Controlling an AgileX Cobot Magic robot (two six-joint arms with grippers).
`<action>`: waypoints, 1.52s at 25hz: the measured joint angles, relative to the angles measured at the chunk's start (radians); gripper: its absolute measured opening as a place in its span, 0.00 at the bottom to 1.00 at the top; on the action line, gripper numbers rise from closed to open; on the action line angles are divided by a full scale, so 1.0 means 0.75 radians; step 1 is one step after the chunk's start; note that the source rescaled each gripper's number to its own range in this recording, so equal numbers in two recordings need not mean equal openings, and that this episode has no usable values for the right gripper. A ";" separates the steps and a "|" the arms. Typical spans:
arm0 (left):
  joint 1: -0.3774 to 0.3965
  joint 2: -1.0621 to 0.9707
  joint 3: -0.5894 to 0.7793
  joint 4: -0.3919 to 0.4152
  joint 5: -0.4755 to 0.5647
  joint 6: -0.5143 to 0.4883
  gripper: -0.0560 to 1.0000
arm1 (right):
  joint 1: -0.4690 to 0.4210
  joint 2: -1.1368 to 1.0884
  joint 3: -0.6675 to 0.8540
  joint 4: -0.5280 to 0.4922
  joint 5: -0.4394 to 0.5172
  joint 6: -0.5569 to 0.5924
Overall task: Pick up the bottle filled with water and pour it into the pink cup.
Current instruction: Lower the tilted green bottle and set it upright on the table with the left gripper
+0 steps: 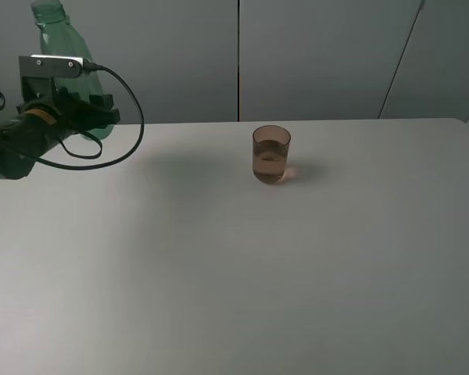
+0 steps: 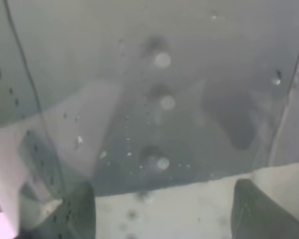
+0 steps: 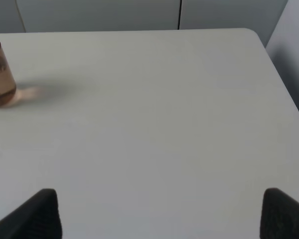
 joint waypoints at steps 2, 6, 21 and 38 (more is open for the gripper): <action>0.011 0.020 0.025 0.003 -0.071 -0.012 0.07 | 0.000 0.000 0.000 0.000 0.000 0.000; 0.017 0.097 0.036 0.005 -0.126 -0.025 0.07 | 0.000 0.000 0.000 0.000 0.000 0.000; 0.017 0.338 -0.067 0.058 -0.179 -0.093 0.07 | 0.000 0.000 0.000 0.000 0.000 0.000; 0.017 0.386 -0.070 0.069 -0.204 -0.091 0.07 | 0.000 0.000 0.000 0.000 0.000 0.000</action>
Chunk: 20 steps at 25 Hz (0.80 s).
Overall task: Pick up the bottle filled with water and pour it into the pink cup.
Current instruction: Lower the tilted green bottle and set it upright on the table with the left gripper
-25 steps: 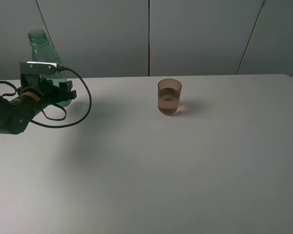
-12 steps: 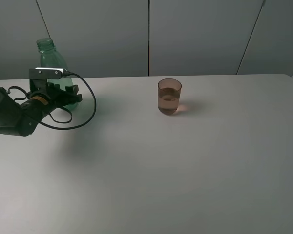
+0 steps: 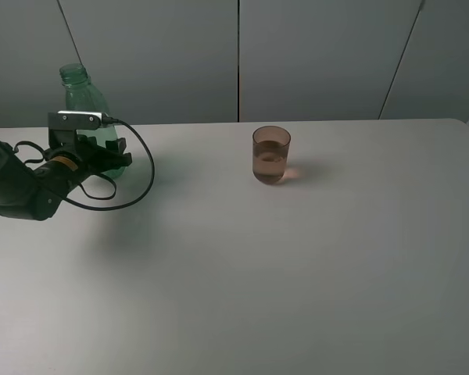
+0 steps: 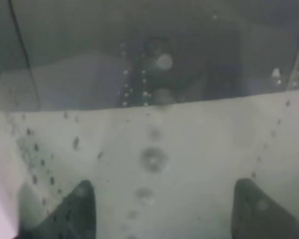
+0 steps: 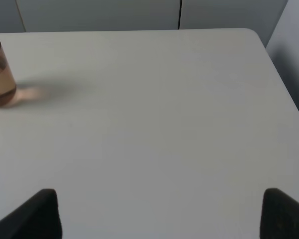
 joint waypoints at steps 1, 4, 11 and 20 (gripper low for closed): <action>0.000 0.000 -0.002 0.000 0.000 0.003 0.07 | 0.000 0.000 0.000 0.000 0.000 0.000; 0.000 0.000 -0.002 0.002 0.003 0.016 0.07 | 0.000 0.000 0.000 0.000 0.000 0.000; 0.000 -0.002 -0.002 0.002 0.102 0.022 0.92 | 0.000 0.000 0.000 0.000 0.000 0.000; 0.000 -0.065 -0.002 0.002 0.257 0.061 0.96 | 0.000 0.000 0.000 0.000 0.000 0.000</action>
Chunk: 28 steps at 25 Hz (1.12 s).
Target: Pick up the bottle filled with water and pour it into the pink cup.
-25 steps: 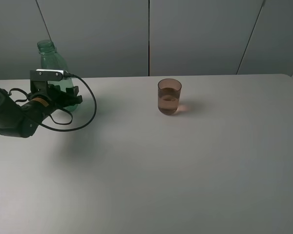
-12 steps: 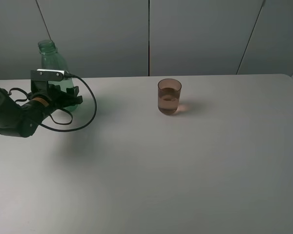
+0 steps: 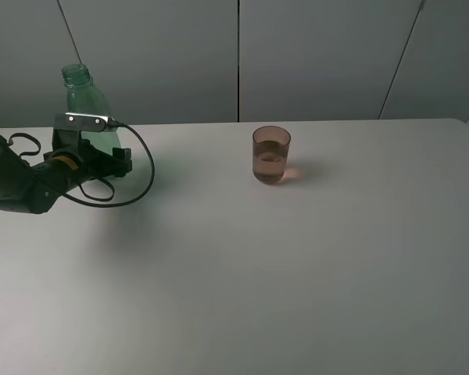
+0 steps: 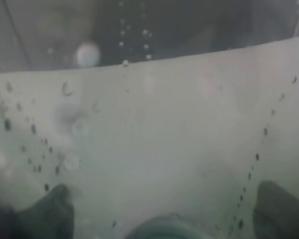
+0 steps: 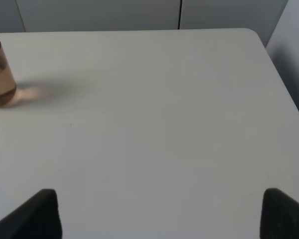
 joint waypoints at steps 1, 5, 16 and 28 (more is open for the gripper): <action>0.000 -0.015 0.000 0.000 0.032 0.002 0.96 | 0.000 0.000 0.000 0.000 0.000 0.000; 0.000 -0.067 0.003 0.000 0.152 0.002 0.98 | 0.000 0.000 0.000 0.000 0.000 0.000; 0.000 -0.240 0.162 -0.009 0.258 0.002 1.00 | 0.000 0.000 0.000 0.000 0.000 0.000; 0.000 -0.563 0.208 -0.014 0.791 0.000 0.99 | 0.000 0.000 0.000 0.000 0.000 0.000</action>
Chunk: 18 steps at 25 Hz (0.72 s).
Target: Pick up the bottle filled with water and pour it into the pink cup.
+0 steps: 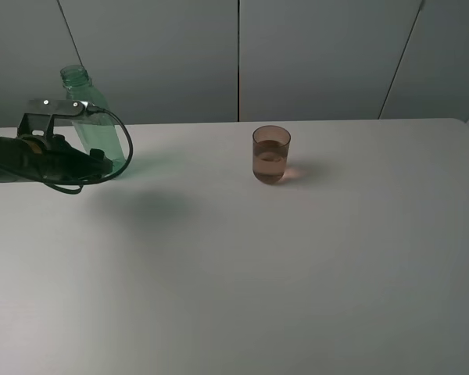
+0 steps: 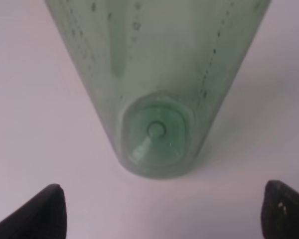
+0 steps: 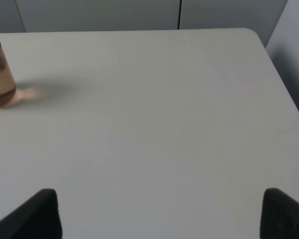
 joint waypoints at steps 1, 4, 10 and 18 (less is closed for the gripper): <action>0.000 -0.048 0.000 0.000 0.061 0.000 0.99 | 0.000 0.000 0.000 0.000 0.000 0.000; 0.000 -0.209 0.000 0.000 0.224 -0.010 0.99 | 0.000 0.000 0.000 0.000 0.000 0.000; 0.000 -0.590 -0.046 0.000 0.572 -0.091 0.99 | 0.000 0.000 0.000 0.000 0.000 0.000; 0.000 -0.974 -0.213 0.048 1.197 -0.099 0.99 | 0.000 0.000 0.000 0.000 0.000 0.000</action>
